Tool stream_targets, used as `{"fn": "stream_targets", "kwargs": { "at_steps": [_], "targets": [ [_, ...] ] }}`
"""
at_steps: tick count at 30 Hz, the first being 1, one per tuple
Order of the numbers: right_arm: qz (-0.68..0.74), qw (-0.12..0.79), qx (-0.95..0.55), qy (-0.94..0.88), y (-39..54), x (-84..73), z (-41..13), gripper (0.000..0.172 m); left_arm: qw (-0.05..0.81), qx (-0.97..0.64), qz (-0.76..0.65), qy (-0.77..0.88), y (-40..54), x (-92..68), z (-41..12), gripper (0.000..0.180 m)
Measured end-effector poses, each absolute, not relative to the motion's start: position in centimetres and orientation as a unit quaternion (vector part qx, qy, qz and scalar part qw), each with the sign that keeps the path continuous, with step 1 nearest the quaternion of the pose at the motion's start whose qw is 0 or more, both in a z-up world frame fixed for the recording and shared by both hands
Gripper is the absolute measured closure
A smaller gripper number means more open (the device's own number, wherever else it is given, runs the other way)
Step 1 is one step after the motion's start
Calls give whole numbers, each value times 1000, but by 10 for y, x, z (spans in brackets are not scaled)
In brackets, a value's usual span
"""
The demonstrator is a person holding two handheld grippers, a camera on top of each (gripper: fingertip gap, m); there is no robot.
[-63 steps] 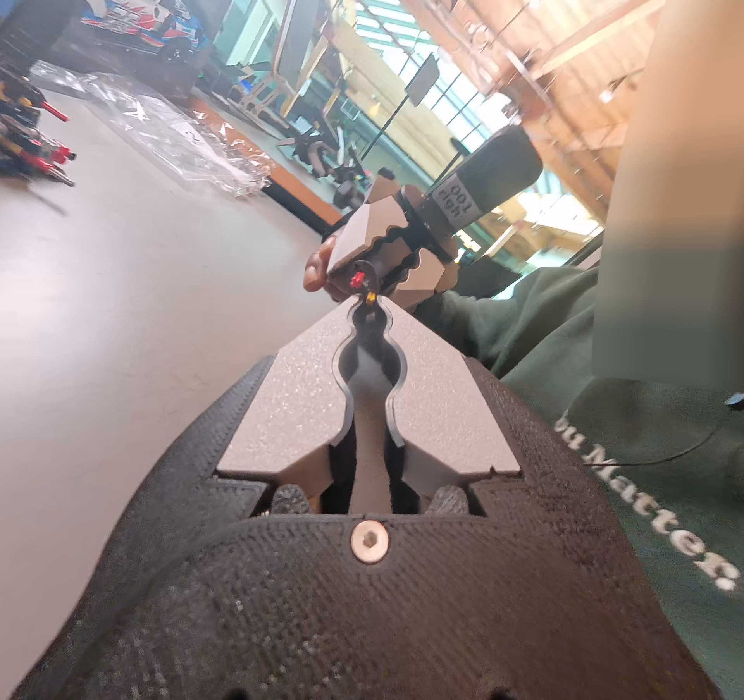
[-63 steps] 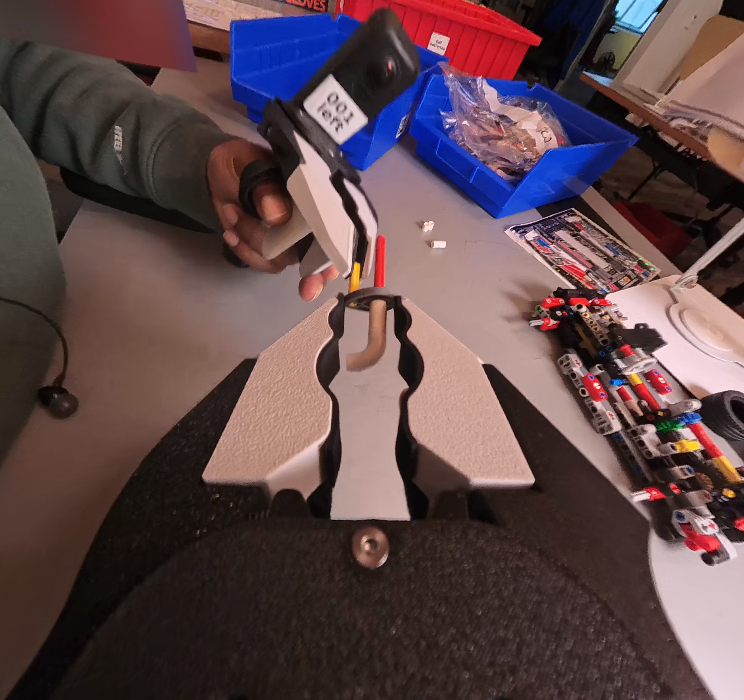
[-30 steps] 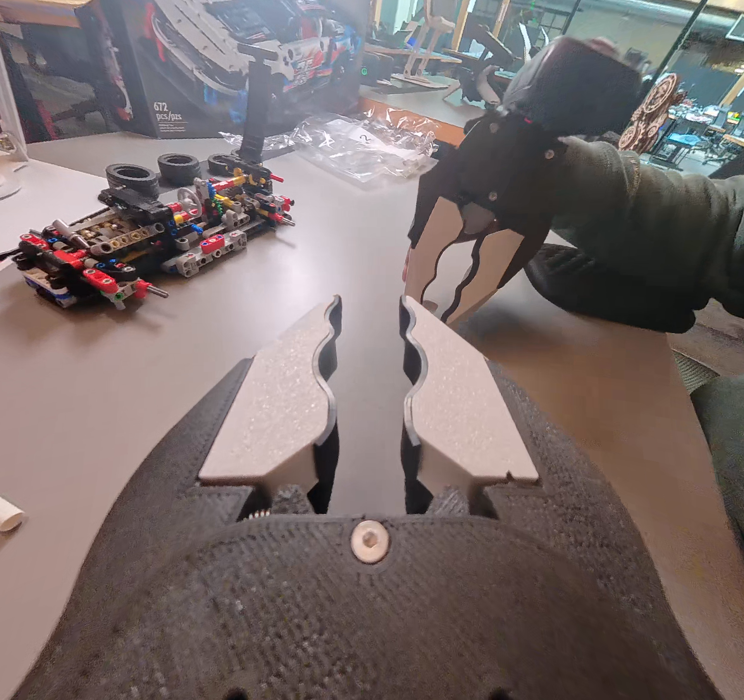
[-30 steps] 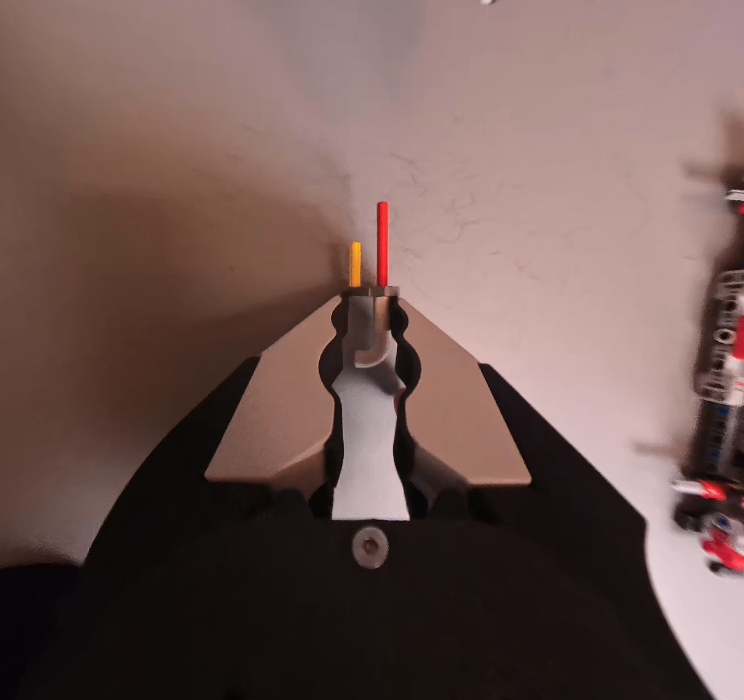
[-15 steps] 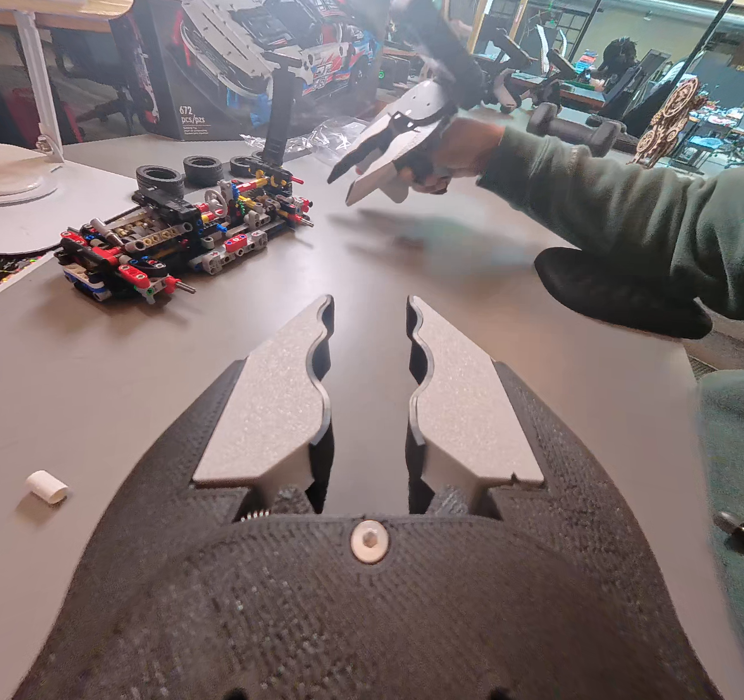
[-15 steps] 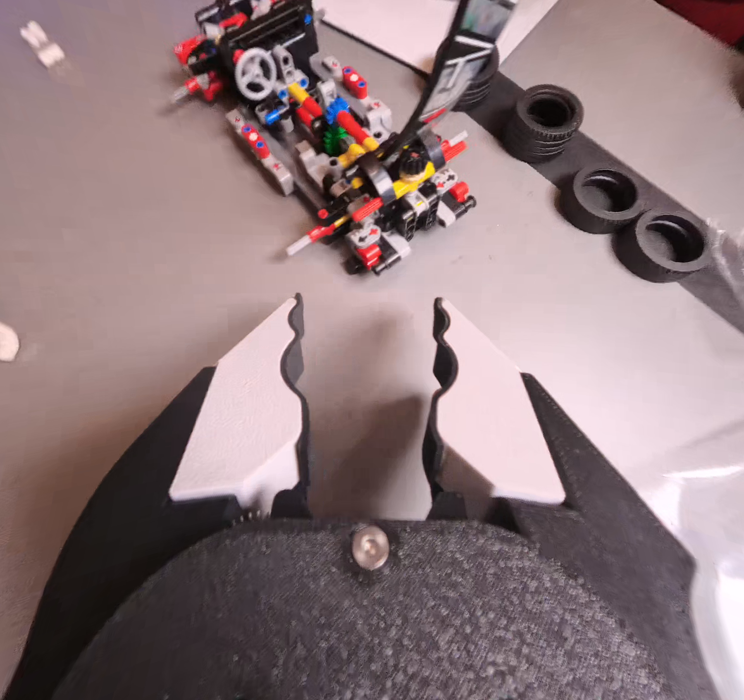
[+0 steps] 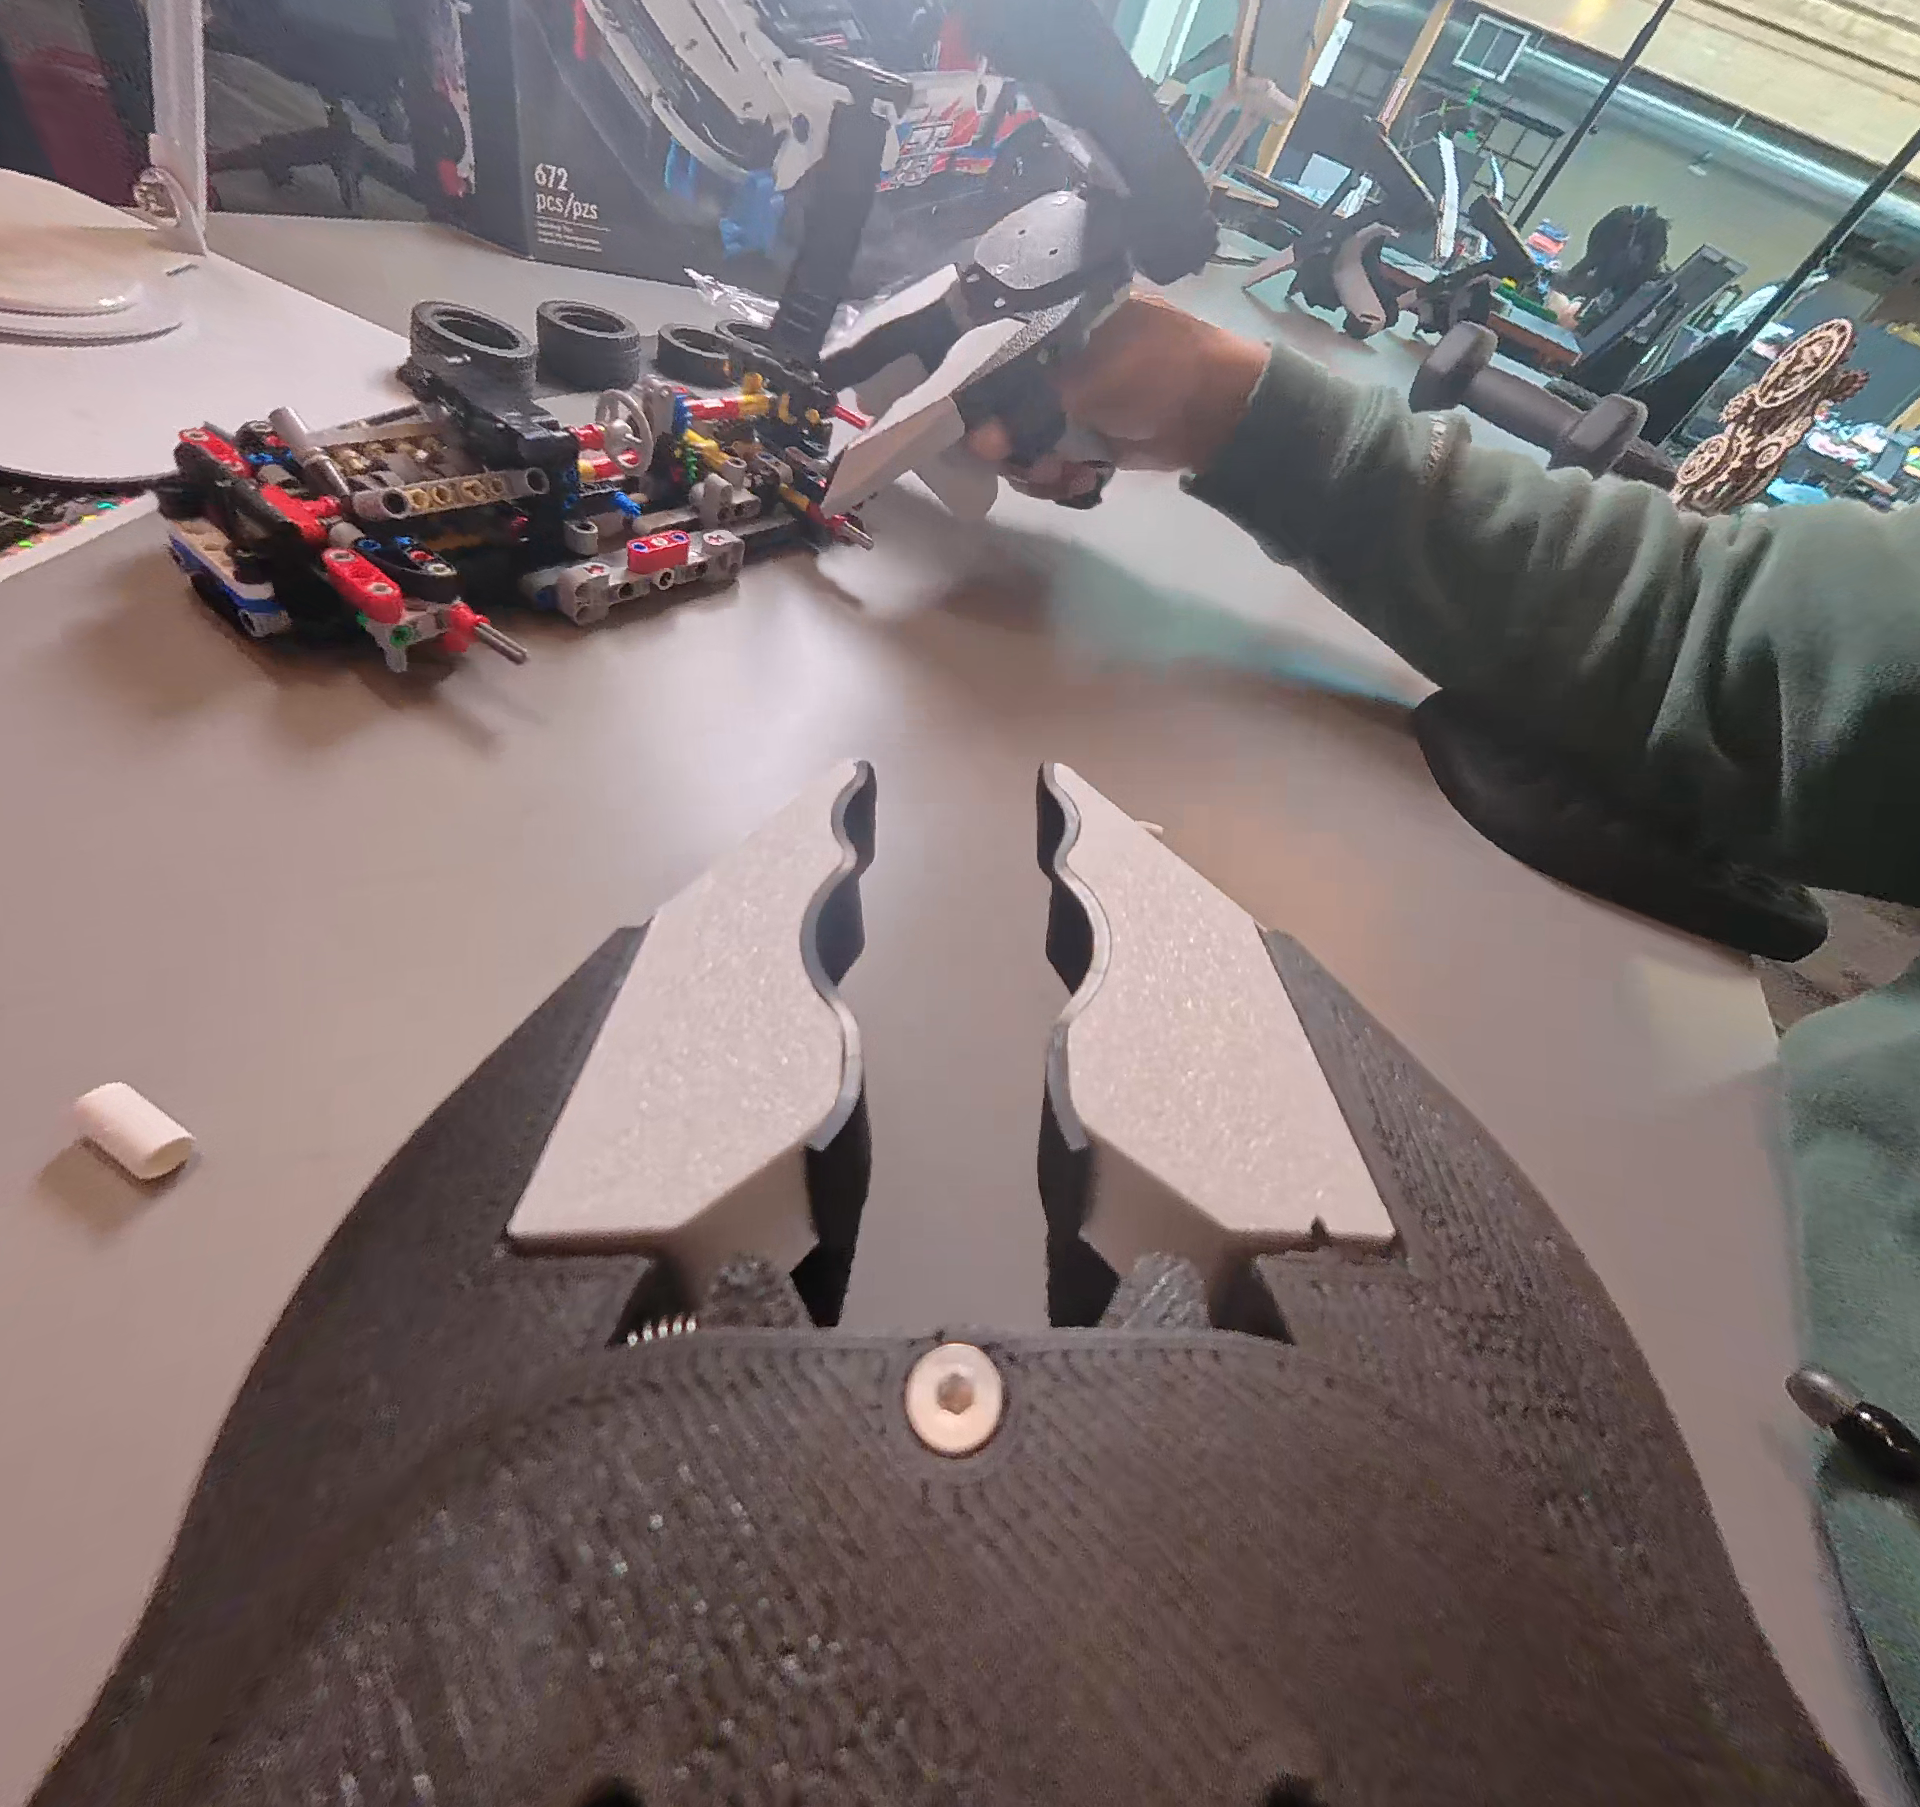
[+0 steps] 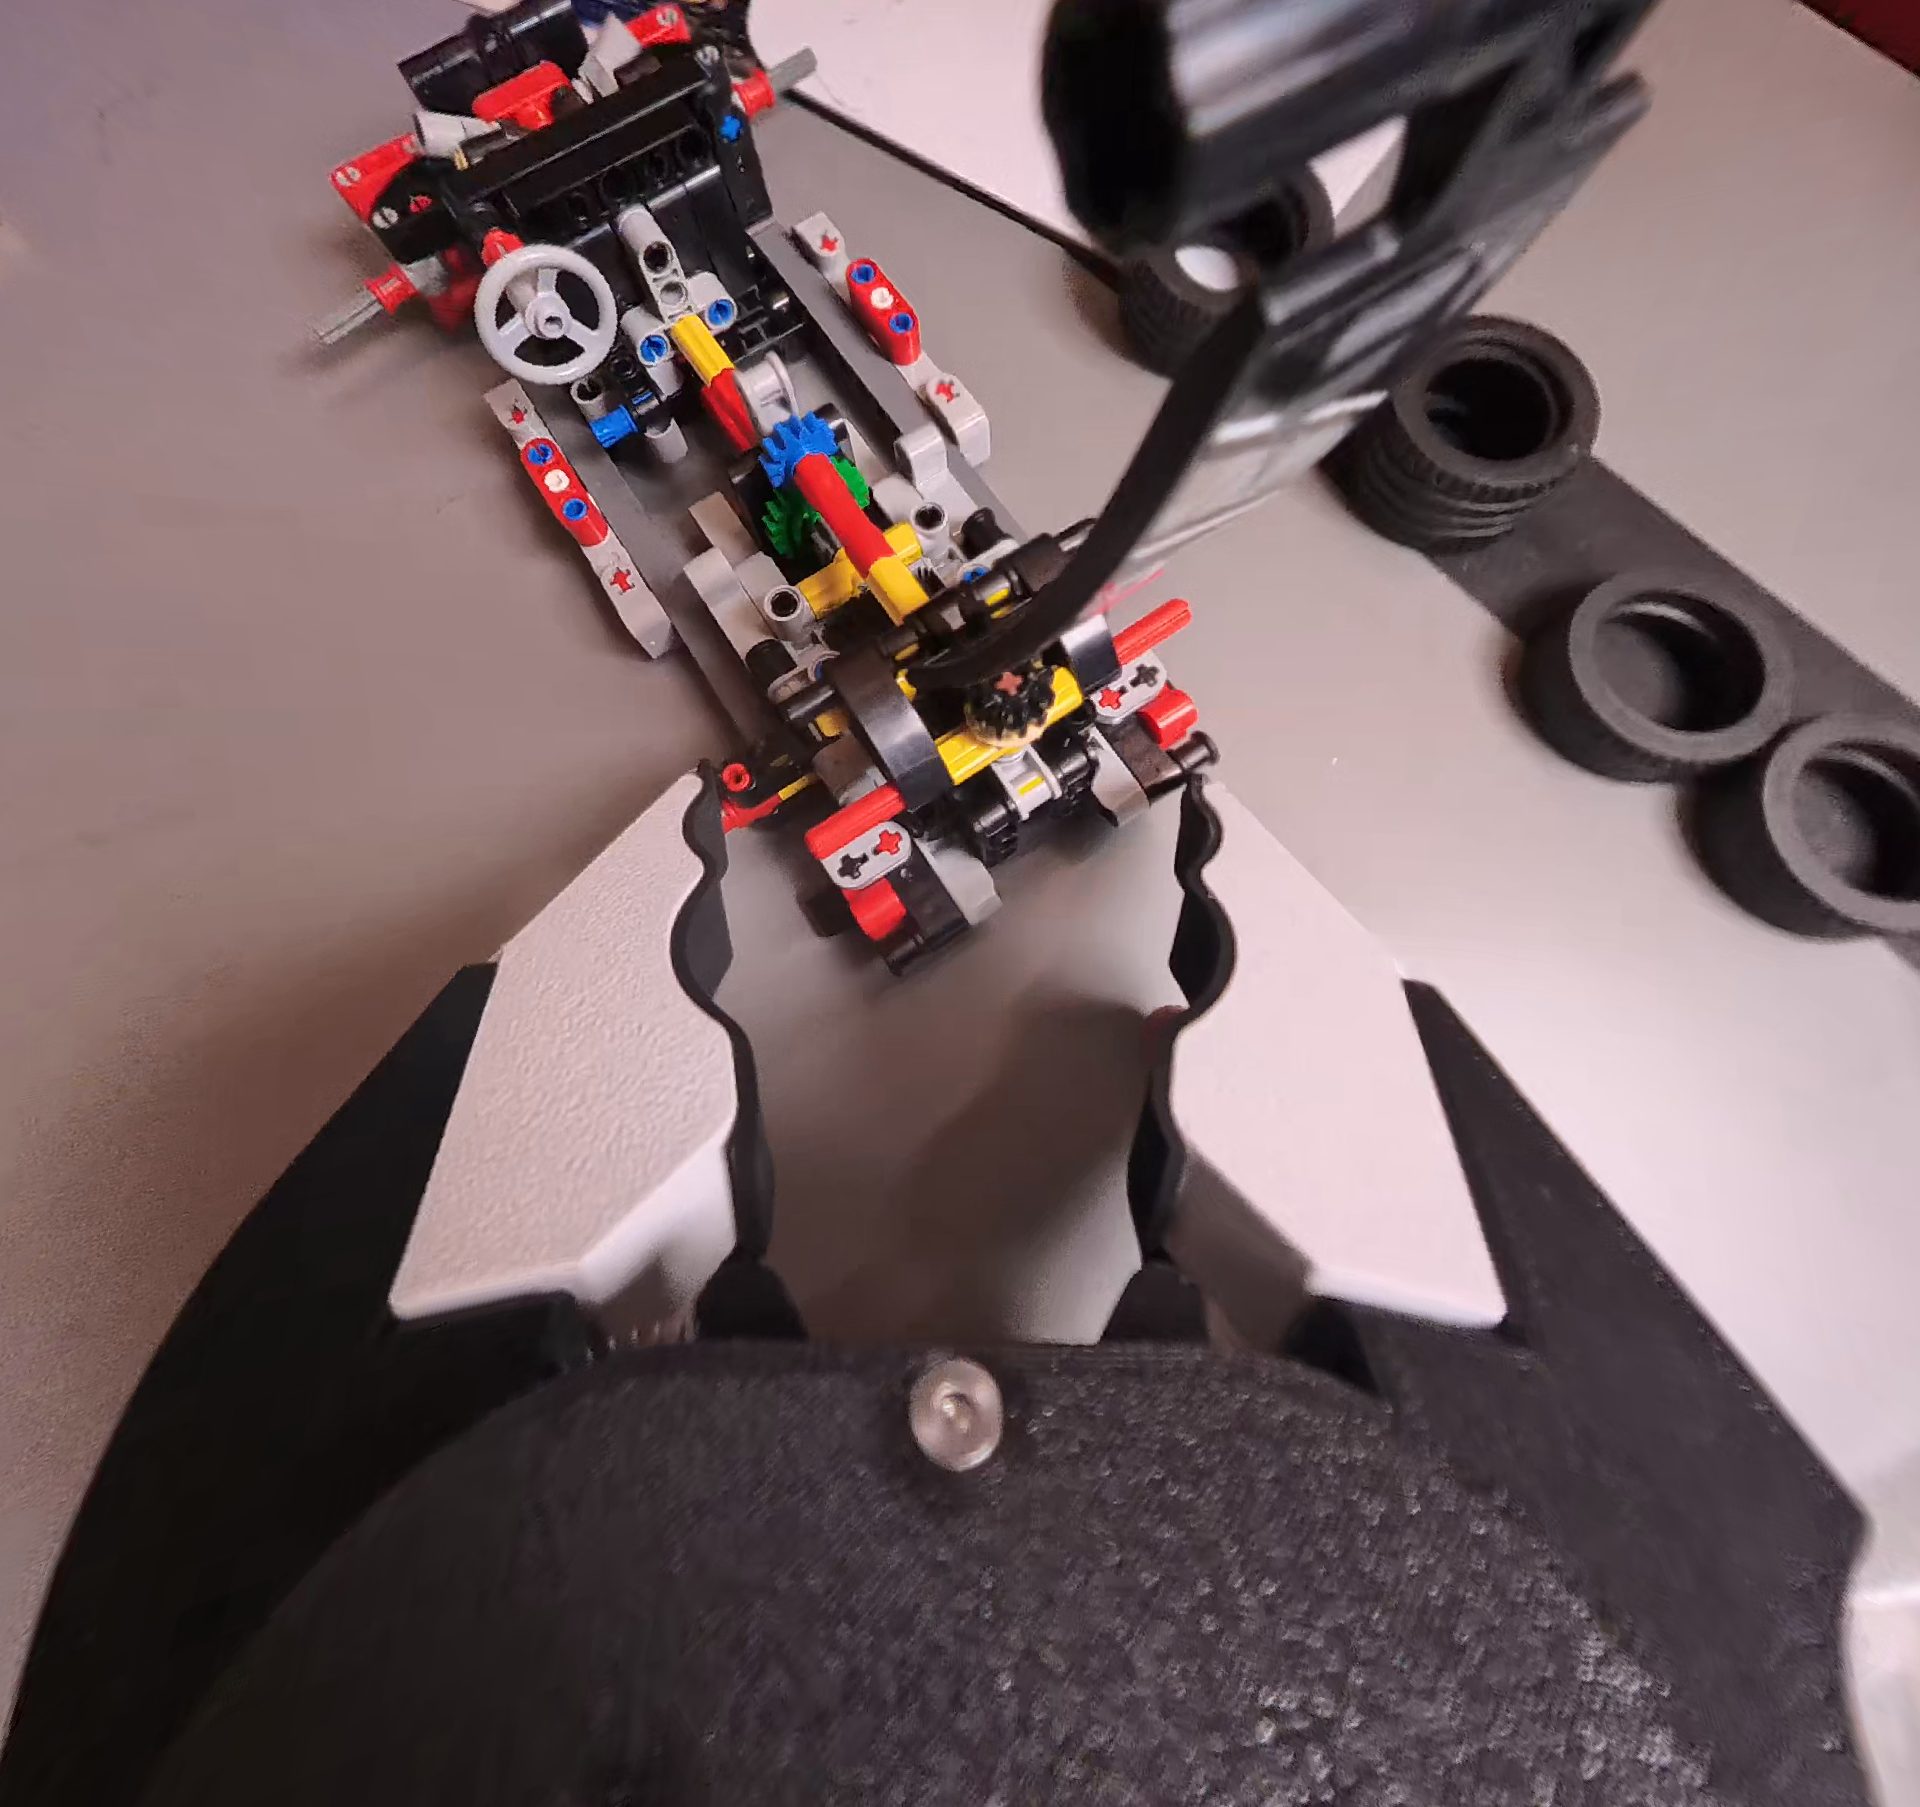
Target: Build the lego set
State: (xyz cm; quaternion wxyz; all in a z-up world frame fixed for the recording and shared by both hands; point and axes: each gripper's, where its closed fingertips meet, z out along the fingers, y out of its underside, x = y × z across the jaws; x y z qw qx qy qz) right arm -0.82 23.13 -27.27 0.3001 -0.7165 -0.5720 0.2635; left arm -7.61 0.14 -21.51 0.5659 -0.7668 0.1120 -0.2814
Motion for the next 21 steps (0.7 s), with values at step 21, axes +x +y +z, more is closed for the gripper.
{"fn": "stream_targets", "kwargs": {
  "at_steps": [21],
  "targets": [
    [266, 332, -731, -534, 144, 29, -261, 82, 555, -780, -251, 145, -3, -69, -222, 152]
  ]
}}
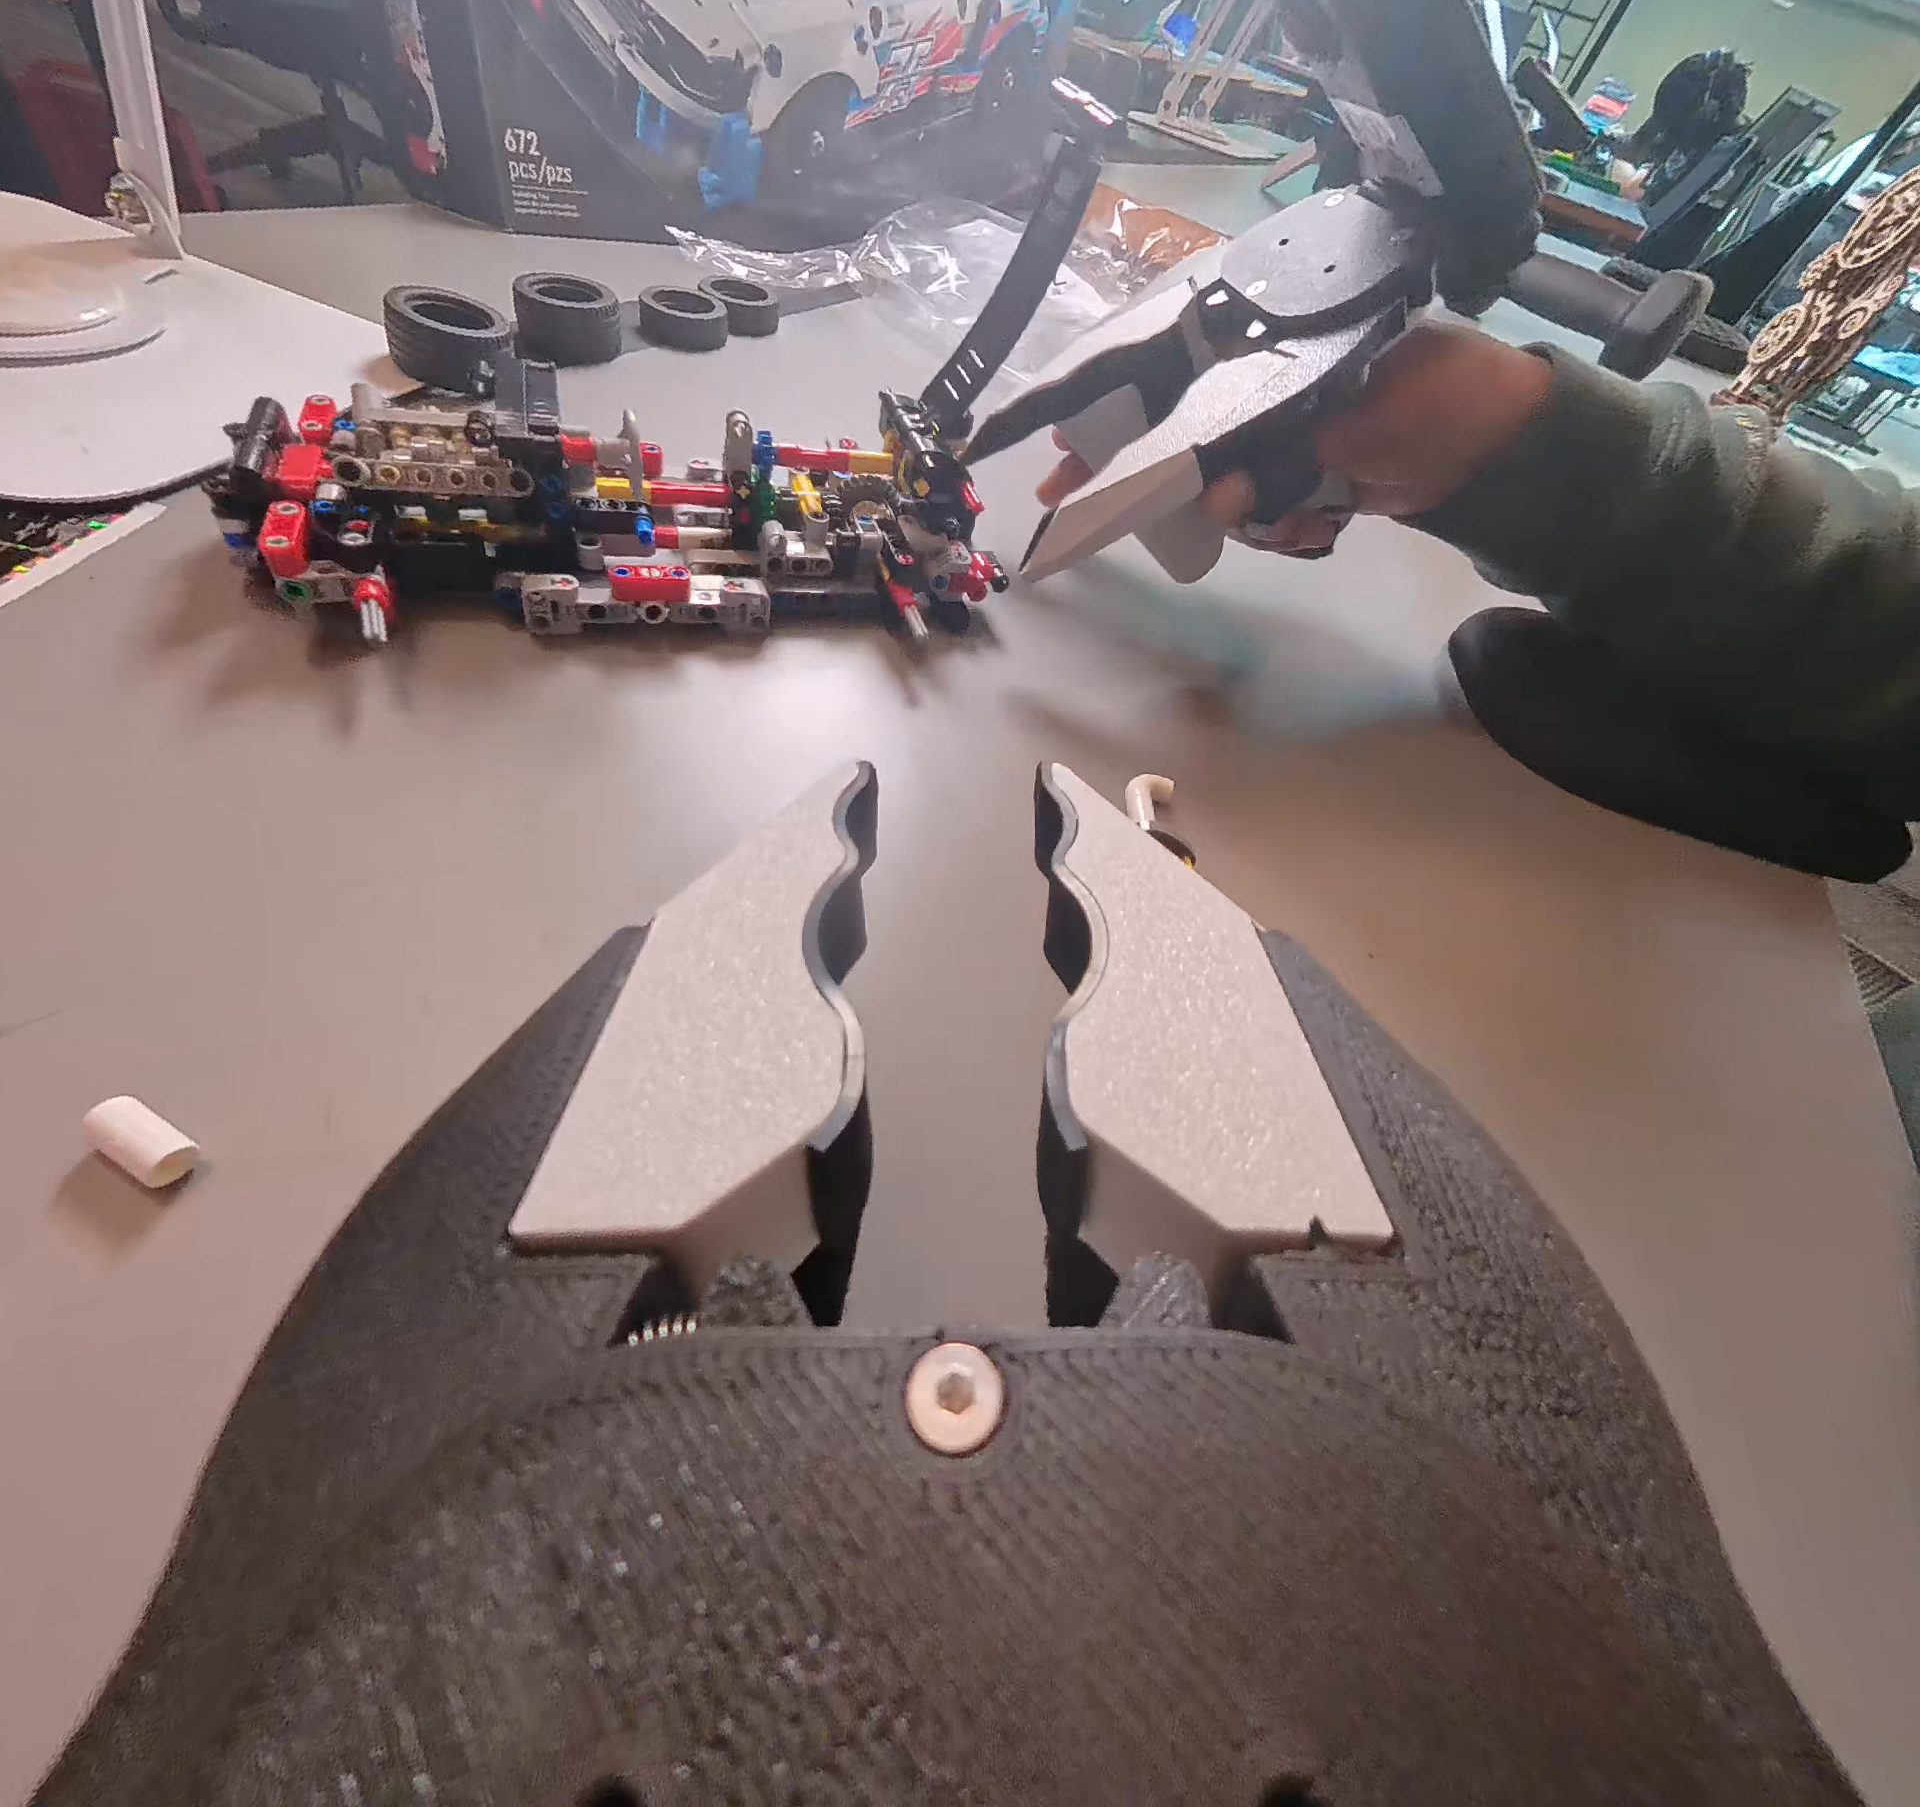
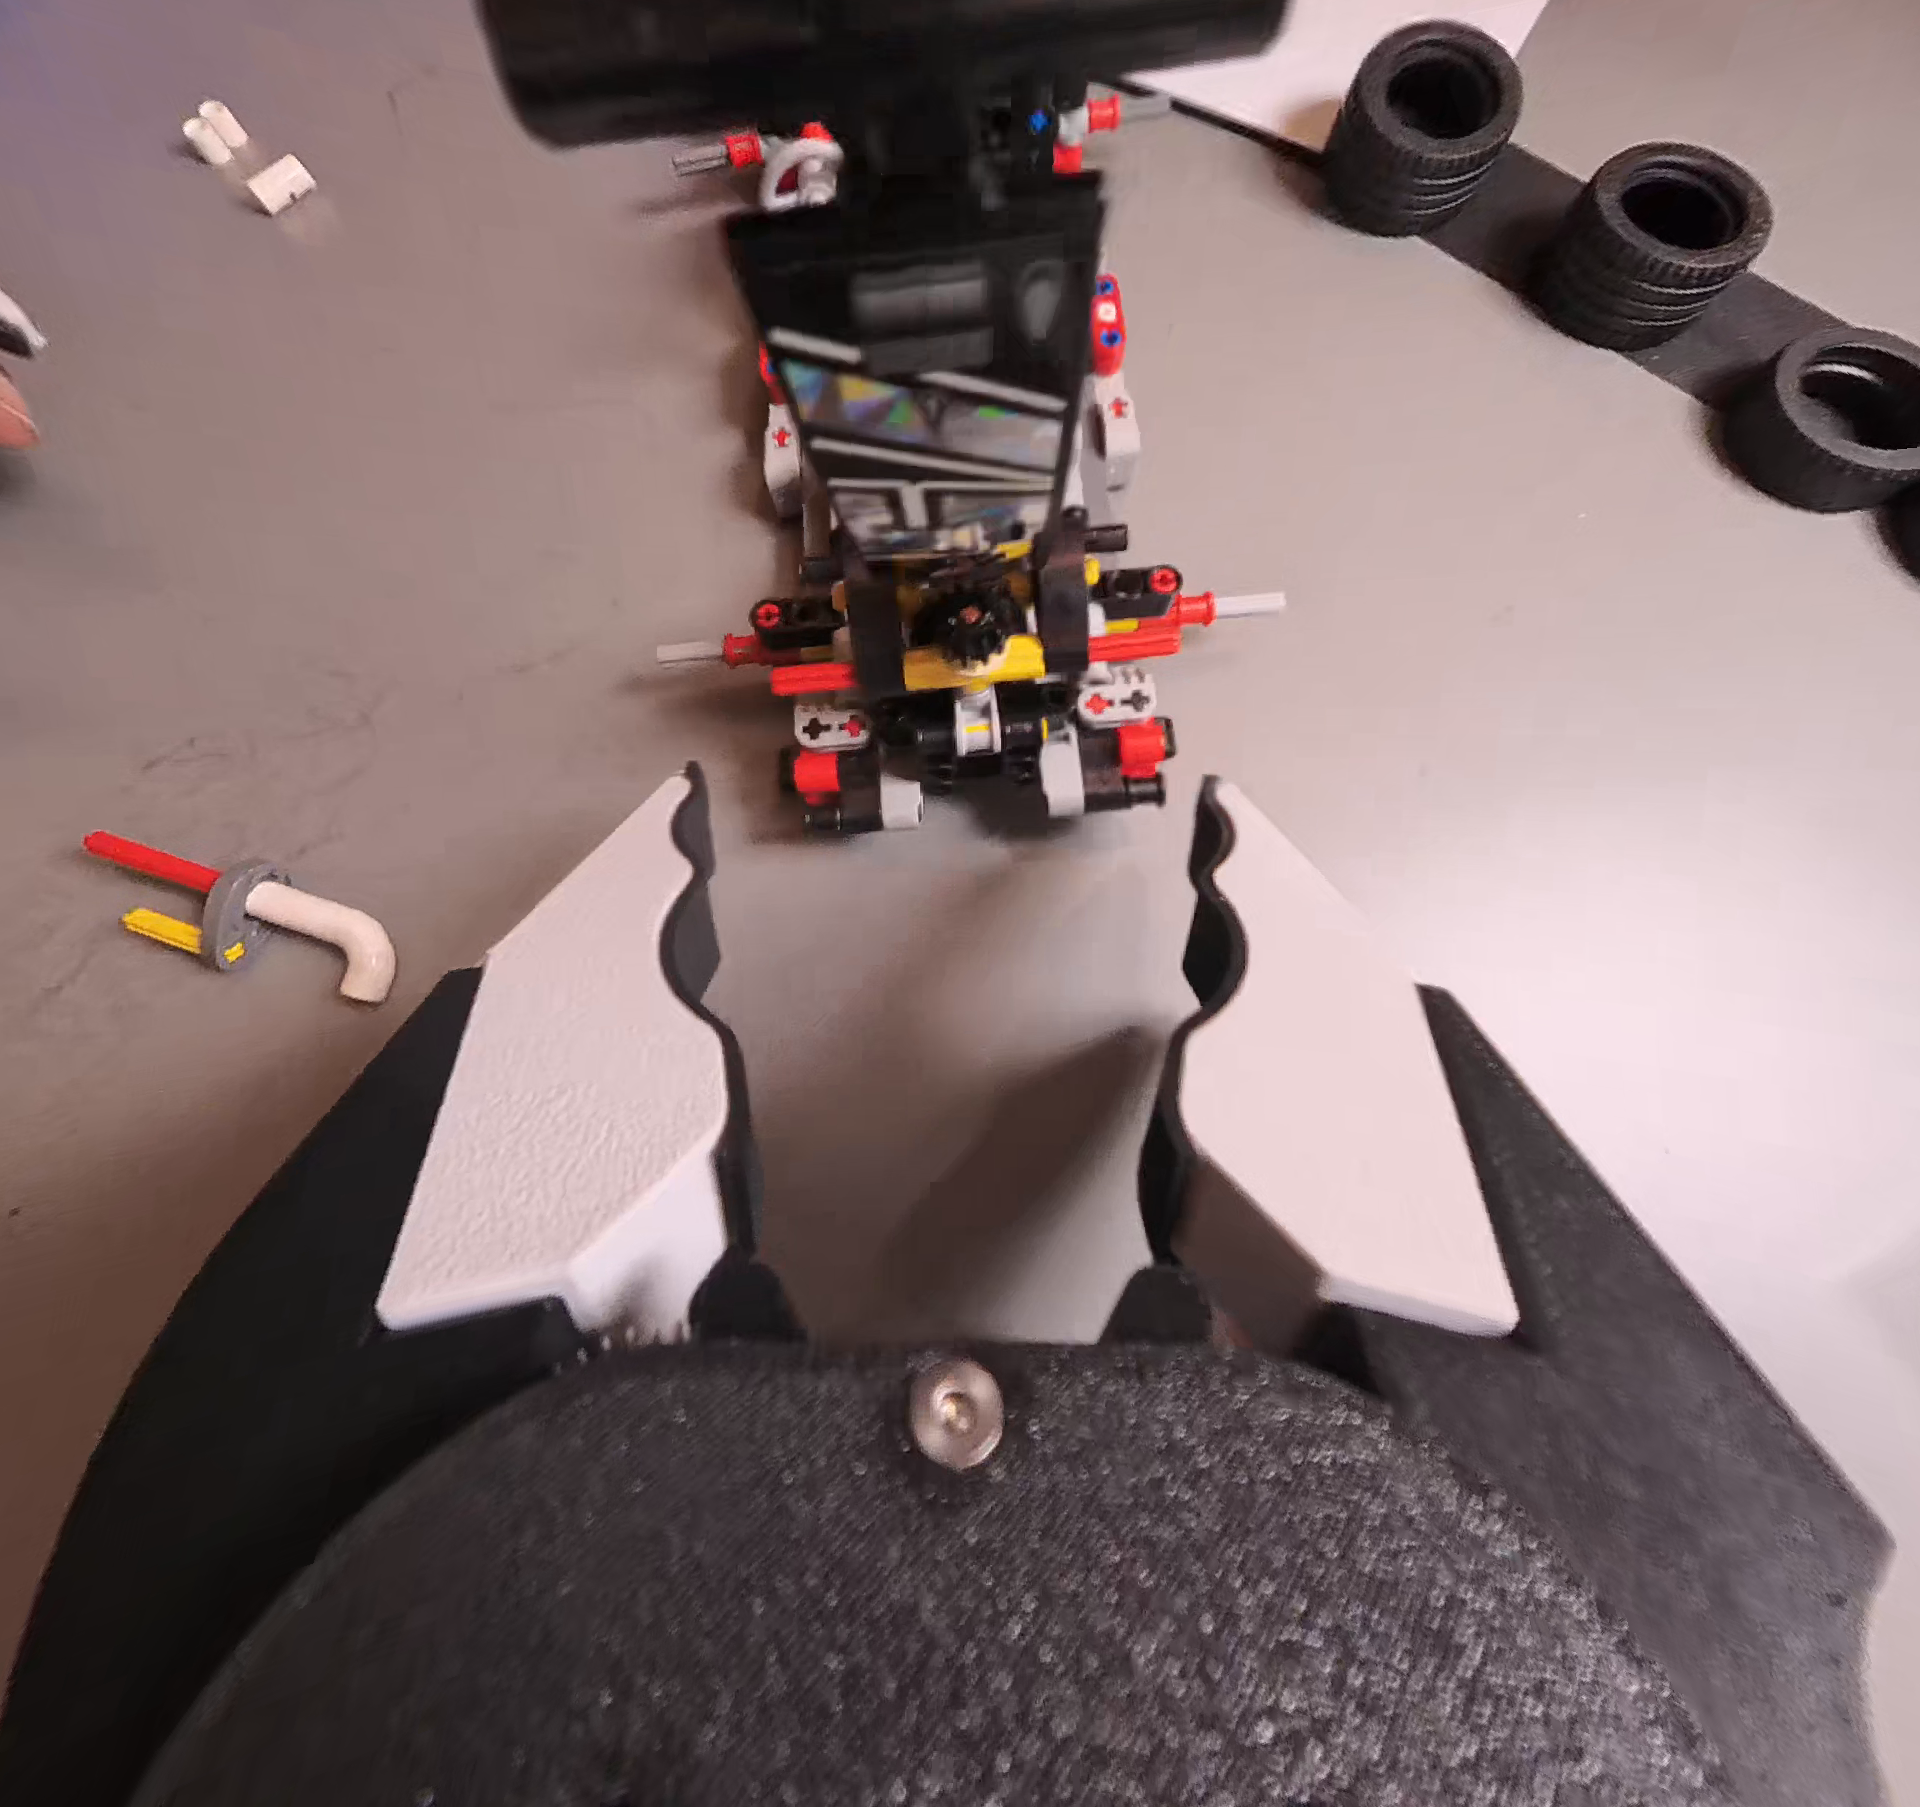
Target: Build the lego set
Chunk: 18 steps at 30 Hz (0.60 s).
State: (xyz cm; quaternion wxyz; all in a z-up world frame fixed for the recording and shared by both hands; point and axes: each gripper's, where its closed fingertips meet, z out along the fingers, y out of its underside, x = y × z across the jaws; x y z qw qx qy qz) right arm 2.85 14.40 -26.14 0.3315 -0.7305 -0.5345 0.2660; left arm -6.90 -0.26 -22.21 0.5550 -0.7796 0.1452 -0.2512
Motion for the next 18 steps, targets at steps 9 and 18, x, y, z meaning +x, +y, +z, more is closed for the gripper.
{"fn": "stream_targets", "kwargs": {
  "at_steps": [9, 18],
  "targets": [
    [232, 343, -695, -588, 154, -2, -279, 91, 546, -781, -261, 152, -4, -64, -224, 152],
    [236, 340, -680, -605, 120, 6, -279, 91, 539, -782, -263, 171, -7, -55, -225, 153]
  ]
}}
